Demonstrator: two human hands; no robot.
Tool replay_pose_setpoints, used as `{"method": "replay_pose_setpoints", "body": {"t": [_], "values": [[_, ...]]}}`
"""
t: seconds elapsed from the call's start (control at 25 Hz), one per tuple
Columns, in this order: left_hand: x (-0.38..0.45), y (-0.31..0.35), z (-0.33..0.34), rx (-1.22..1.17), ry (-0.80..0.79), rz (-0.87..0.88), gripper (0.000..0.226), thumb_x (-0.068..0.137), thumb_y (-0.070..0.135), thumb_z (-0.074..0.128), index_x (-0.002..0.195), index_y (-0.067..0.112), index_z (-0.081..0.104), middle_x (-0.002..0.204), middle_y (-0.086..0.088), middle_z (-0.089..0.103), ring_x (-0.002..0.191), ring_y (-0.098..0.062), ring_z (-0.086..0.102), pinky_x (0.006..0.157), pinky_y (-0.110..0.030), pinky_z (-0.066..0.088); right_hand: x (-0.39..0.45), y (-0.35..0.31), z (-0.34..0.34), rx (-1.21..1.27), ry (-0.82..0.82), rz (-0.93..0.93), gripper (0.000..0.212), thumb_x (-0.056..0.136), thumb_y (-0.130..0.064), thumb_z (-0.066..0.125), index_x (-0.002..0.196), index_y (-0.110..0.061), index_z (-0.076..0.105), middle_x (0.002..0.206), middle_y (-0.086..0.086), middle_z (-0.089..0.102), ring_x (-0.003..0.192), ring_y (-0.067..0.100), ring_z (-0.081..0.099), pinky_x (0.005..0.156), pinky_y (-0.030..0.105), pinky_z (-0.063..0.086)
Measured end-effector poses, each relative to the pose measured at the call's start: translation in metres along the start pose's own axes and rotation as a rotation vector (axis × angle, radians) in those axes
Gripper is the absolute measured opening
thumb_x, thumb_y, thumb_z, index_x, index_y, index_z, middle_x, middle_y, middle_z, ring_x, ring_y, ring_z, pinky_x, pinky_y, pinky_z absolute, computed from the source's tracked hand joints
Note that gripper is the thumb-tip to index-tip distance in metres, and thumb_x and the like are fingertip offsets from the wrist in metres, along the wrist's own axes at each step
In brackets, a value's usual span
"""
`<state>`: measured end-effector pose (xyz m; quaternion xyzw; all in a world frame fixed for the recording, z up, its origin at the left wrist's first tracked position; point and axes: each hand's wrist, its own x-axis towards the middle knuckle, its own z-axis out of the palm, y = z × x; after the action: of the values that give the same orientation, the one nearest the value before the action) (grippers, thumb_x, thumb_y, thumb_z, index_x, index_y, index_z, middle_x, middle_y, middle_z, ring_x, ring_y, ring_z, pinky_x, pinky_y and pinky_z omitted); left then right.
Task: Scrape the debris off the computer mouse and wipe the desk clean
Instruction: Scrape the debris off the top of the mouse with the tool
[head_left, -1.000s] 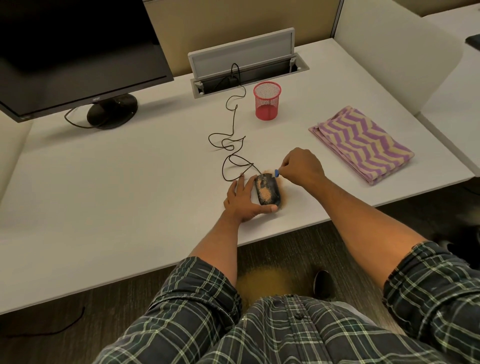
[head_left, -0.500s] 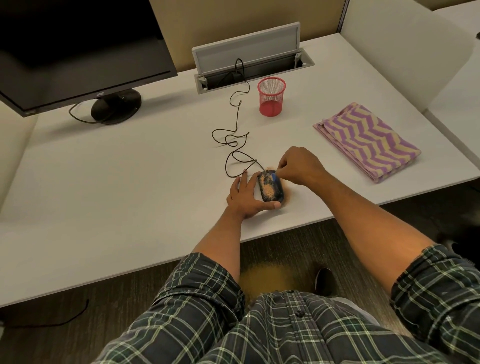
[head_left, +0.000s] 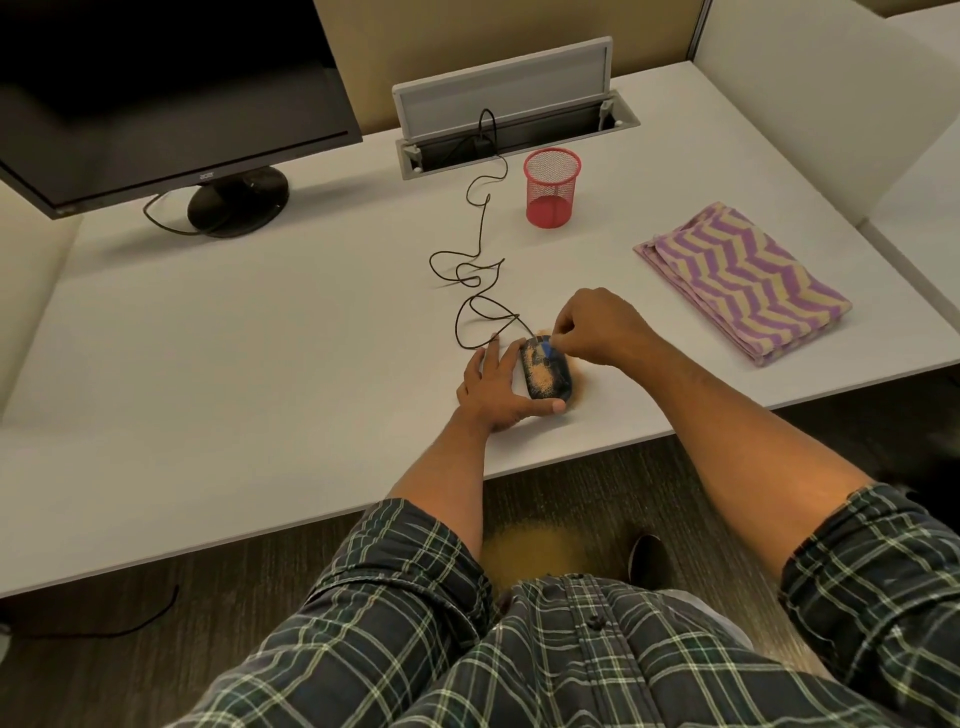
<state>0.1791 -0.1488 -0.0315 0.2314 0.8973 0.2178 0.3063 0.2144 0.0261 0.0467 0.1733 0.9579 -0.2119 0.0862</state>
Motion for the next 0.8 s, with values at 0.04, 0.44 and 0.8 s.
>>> {"method": "replay_pose_setpoints", "body": {"t": [0.04,0.44,0.8], "values": [[0.0,0.0,0.0,-0.001,0.001,0.001,0.121,0.067,0.077,0.072,0.157,0.046,-0.003,0.166,0.01,-0.02,0.153,-0.02,-0.016,0.121,-0.054,0.004,0.0,0.0,0.0,-0.034,0.015,-0.02,0.019,0.085,-0.028,0.07,0.098,-0.017,0.079,0.091,0.001,0.075,0.075,0.015,0.063,0.06,0.026,0.047],[-0.001,0.001,0.0,-0.01,0.002,-0.003,0.122,0.066,0.078,0.073,0.158,0.044,-0.001,0.166,0.01,-0.02,0.153,-0.02,-0.017,0.121,-0.055,0.004,0.006,-0.008,0.001,-0.085,0.113,0.009,0.022,0.092,-0.026,0.063,0.102,-0.013,0.078,0.095,0.006,0.075,0.078,0.021,0.064,0.065,0.028,0.046],[0.0,0.0,-0.001,-0.016,0.007,0.001,0.12,0.068,0.075,0.074,0.157,0.046,-0.001,0.166,0.009,-0.019,0.153,-0.022,-0.016,0.12,-0.056,0.004,0.013,-0.016,-0.014,-0.121,-0.05,0.015,0.017,0.08,-0.021,0.075,0.095,-0.014,0.079,0.092,0.005,0.075,0.078,0.02,0.066,0.07,0.033,0.057]]}}
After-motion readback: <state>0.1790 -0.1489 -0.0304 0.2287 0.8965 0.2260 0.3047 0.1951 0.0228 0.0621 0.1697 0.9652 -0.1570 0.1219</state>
